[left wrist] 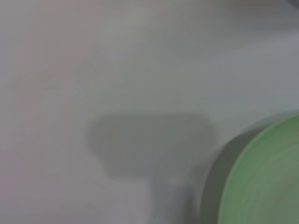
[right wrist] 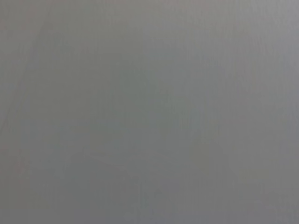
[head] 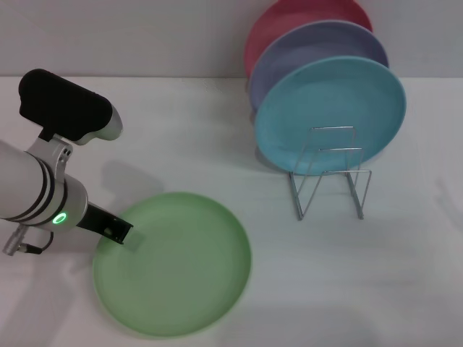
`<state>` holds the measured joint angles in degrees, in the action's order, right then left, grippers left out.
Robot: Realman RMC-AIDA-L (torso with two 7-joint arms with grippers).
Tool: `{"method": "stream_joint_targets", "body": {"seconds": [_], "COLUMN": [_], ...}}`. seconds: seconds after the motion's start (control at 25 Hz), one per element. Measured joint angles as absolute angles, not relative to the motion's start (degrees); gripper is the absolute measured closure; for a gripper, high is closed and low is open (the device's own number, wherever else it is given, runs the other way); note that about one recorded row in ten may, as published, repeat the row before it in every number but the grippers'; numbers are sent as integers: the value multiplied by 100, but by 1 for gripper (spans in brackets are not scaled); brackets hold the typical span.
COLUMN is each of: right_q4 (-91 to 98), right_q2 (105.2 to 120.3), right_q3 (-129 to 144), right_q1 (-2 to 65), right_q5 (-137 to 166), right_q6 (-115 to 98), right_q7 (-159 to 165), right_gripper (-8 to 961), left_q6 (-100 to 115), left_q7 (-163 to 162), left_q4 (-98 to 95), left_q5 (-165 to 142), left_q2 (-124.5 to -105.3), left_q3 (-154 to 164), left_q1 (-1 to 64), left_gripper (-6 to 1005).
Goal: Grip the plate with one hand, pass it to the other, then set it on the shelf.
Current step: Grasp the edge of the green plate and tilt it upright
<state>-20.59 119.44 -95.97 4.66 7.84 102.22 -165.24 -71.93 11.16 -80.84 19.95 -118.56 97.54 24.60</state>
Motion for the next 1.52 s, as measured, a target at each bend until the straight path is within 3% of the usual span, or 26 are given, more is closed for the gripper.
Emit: {"method": "stream_joint_targets", "body": {"seconds": [0.84,1.28,1.52], "right_q4": [-2099,-2676,-5215], "right_q2": [11944,11943,11870], "right_q3": [-9597,-9517,-9431], "right_q1": [521,899,1283], "right_q5": [746,755,1918], "right_q6": [10222,10106,6608], "right_q7": [-16523,-16216,-14272], "right_gripper": [149,149,151], "left_q6": [-6902,-5901,-5057], "left_q7": [1139,1405,1481], "left_q4": [-8732,-9416,-9436], "left_q5": [1846,1580,1630], "left_q2": [-11819,-11829,-11830], "left_q3": [9710,9329,9354], "left_q1": [2402,1990,1701], "left_gripper": [926,966,965]}}
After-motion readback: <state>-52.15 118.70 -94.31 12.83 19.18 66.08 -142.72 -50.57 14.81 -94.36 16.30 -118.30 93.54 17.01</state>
